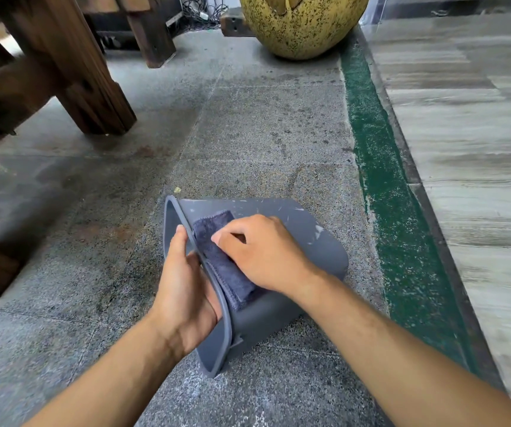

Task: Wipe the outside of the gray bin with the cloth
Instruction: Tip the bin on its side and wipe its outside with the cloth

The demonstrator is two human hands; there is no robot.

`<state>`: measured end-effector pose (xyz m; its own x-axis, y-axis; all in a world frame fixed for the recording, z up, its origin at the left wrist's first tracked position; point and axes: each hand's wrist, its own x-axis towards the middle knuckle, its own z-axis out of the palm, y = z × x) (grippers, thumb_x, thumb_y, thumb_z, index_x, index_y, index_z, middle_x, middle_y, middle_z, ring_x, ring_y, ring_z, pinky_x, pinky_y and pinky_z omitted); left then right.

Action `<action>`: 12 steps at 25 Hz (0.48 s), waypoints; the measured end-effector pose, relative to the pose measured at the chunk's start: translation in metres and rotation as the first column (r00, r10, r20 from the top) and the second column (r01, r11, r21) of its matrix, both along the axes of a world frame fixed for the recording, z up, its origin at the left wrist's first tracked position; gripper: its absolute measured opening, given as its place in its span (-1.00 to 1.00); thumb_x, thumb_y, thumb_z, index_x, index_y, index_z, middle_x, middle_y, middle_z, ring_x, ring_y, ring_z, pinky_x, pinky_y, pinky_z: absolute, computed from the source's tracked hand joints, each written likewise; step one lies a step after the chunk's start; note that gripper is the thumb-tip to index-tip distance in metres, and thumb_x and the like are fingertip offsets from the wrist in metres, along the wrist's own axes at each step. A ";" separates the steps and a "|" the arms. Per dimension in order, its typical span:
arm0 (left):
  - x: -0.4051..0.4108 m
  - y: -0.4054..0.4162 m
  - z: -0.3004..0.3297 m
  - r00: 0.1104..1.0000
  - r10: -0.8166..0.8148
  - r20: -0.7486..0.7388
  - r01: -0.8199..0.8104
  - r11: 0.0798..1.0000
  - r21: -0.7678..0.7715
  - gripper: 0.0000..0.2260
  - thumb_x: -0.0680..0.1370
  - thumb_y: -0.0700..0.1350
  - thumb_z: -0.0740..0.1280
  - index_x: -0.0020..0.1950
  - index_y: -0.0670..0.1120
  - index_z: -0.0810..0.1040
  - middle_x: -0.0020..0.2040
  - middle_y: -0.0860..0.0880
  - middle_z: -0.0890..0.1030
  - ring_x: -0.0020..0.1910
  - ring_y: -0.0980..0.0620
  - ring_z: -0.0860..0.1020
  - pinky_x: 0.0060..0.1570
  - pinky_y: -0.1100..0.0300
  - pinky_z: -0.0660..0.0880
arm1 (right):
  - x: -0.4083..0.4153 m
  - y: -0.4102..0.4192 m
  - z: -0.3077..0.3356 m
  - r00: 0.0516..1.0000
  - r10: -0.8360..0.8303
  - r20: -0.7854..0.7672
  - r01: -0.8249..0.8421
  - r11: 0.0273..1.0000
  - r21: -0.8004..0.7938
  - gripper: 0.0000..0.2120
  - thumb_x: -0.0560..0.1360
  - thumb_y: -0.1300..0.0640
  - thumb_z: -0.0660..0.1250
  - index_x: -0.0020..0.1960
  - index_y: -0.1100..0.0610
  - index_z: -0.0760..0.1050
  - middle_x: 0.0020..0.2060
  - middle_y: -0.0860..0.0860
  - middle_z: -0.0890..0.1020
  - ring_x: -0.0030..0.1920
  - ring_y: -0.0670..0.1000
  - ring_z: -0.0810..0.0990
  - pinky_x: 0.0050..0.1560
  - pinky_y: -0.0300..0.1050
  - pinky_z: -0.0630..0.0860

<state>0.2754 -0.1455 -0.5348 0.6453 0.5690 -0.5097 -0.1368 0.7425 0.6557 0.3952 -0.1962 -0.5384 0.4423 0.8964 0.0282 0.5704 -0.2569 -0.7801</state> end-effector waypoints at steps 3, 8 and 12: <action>0.000 0.005 -0.001 1.000 -0.025 0.010 0.026 0.999 -0.026 -0.28 0.58 0.39 0.04 0.35 -0.14 0.60 0.27 -0.24 0.65 0.22 -0.20 0.65 0.18 -0.24 0.54 | -0.014 -0.004 -0.017 0.969 -0.136 0.208 0.108 0.984 0.138 -0.88 0.49 0.02 0.35 -0.03 -0.03 0.64 -0.08 -0.06 0.49 0.02 0.06 0.49 0.06 0.01 0.49; -0.001 0.006 -0.002 0.998 -0.066 0.012 0.066 0.997 -0.046 -0.29 0.56 0.40 0.07 0.42 -0.09 0.54 0.31 -0.20 0.64 0.29 -0.18 0.61 0.26 -0.11 0.54 | -0.025 -0.006 -0.028 0.965 -0.037 0.261 0.018 0.997 0.076 -0.54 0.61 -0.11 0.12 0.44 0.06 0.43 0.43 0.00 0.39 0.43 0.11 0.32 0.43 0.14 0.31; -0.004 0.006 -0.001 0.996 -0.088 -0.016 0.088 0.996 -0.026 -0.28 0.55 0.41 0.06 0.42 -0.09 0.54 0.32 -0.23 0.62 0.31 -0.24 0.59 0.42 -0.18 0.36 | -0.027 -0.007 -0.029 0.959 0.090 0.267 -0.095 0.995 0.007 -0.50 0.69 -0.02 0.01 0.59 0.12 0.24 0.61 -0.01 0.19 0.62 0.10 0.00 0.60 0.01 0.00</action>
